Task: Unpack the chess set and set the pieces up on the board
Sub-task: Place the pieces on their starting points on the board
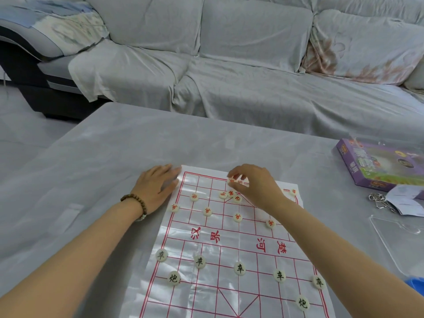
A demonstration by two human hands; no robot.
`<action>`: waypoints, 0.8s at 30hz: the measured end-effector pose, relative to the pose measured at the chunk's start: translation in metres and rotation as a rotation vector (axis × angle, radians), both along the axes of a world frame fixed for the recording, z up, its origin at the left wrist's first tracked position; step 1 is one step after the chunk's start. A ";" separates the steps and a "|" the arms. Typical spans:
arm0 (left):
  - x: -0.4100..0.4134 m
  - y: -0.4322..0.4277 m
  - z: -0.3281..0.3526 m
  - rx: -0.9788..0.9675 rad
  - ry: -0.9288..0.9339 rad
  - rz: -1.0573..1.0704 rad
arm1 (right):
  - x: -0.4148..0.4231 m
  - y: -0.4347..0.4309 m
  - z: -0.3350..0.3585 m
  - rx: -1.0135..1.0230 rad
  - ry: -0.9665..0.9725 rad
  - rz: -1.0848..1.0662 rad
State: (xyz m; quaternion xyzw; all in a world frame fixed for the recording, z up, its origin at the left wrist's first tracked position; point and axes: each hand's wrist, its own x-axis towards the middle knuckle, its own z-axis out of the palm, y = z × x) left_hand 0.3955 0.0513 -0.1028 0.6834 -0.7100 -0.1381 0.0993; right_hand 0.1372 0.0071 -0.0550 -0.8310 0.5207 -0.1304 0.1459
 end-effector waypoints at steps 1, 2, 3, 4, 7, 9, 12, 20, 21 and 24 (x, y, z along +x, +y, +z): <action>0.003 0.000 -0.003 0.002 -0.031 -0.016 | 0.012 -0.001 0.001 0.005 -0.001 0.024; 0.005 0.000 -0.006 -0.005 -0.061 -0.025 | 0.025 -0.003 0.001 0.010 0.006 0.049; 0.005 -0.001 -0.007 -0.014 -0.085 -0.027 | 0.037 -0.005 0.000 0.013 0.015 0.071; 0.005 -0.001 -0.007 -0.022 -0.098 -0.023 | 0.048 -0.008 -0.002 0.018 0.025 0.087; 0.006 -0.003 -0.008 -0.019 -0.091 -0.008 | 0.072 -0.017 -0.008 0.040 0.057 0.107; 0.007 -0.004 -0.010 -0.029 -0.082 -0.008 | 0.079 -0.021 -0.012 0.073 0.029 0.091; 0.008 -0.004 -0.013 -0.044 -0.062 -0.008 | 0.082 -0.024 -0.016 0.112 0.003 0.019; 0.008 -0.004 -0.014 -0.055 -0.051 -0.002 | 0.089 -0.021 -0.019 0.058 0.042 0.043; 0.008 -0.004 -0.014 -0.062 -0.051 -0.003 | 0.089 -0.021 -0.019 0.072 0.026 0.060; 0.008 -0.005 -0.016 -0.067 -0.057 -0.003 | 0.090 -0.019 -0.022 0.048 0.024 0.011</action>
